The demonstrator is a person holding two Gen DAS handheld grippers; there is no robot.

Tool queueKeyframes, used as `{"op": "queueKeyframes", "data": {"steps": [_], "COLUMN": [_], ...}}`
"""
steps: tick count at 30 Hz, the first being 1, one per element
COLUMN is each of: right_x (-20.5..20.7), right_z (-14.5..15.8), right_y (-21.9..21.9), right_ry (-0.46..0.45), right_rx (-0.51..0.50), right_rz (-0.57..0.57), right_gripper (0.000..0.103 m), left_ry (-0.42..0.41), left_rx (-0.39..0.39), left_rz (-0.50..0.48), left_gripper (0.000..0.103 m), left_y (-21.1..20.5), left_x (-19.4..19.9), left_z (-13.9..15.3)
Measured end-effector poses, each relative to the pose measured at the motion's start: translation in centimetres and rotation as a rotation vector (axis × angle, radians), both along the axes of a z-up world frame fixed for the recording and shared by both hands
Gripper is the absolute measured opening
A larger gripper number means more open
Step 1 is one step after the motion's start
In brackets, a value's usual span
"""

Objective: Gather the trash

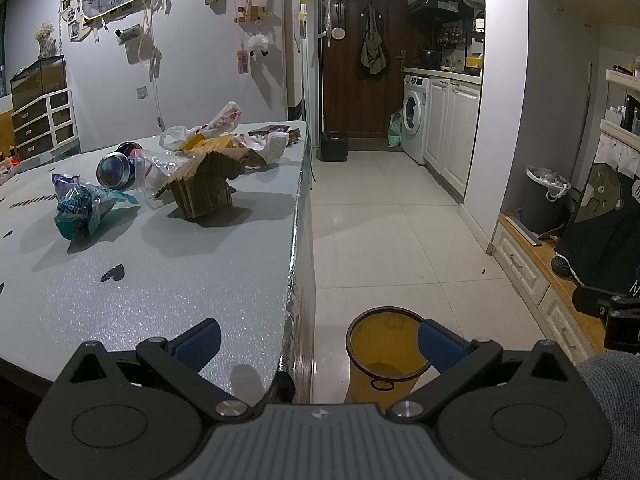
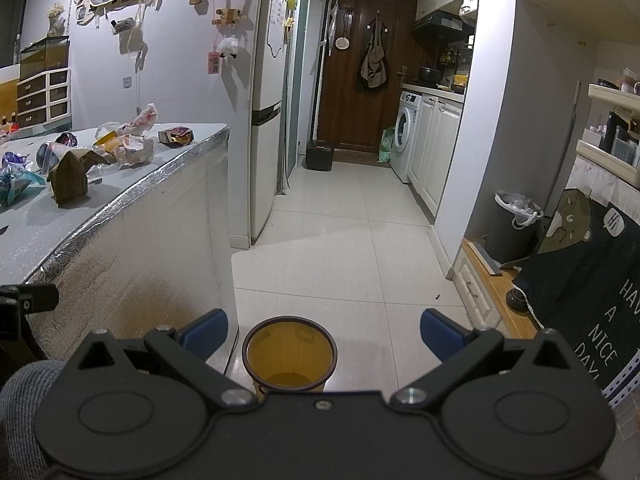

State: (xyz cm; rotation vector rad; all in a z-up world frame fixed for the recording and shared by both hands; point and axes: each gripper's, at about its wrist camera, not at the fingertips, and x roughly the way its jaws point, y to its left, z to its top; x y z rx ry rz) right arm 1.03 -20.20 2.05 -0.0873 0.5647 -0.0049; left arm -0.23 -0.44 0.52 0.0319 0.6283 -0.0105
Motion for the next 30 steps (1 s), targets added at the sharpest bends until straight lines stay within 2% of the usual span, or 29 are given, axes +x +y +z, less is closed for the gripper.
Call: {"op": "queueKeyframes", "data": {"steps": [12, 18, 25, 30], "right_x": [-0.1, 0.2, 1.7, 3.5], "right_z": [0.1, 0.2, 1.0, 2.0], "right_y": [0.2, 0.1, 0.4, 1.6], "right_ry": [-0.001, -0.004, -0.060, -0.119], "right_rx": [-0.002, 0.020, 0.038, 0.041], "right_rz": [0.006, 0.040, 0.095, 0.144], "right_gripper": [0.103, 0.103, 0.103, 0.103], "left_ry": [-0.006, -0.037, -0.113, -0.119], "left_rx": [0.002, 0.003, 0.046, 0.077], "left_rz": [0.000, -0.003, 0.009, 0.041], "left_gripper": [0.103, 0.103, 0.103, 0.103], "left_y": [0.0, 0.4, 1.8, 3.8], "left_x": [0.0, 0.0, 0.5, 1.7], "left_z": [0.3, 0.5, 1.3, 1.9]}}
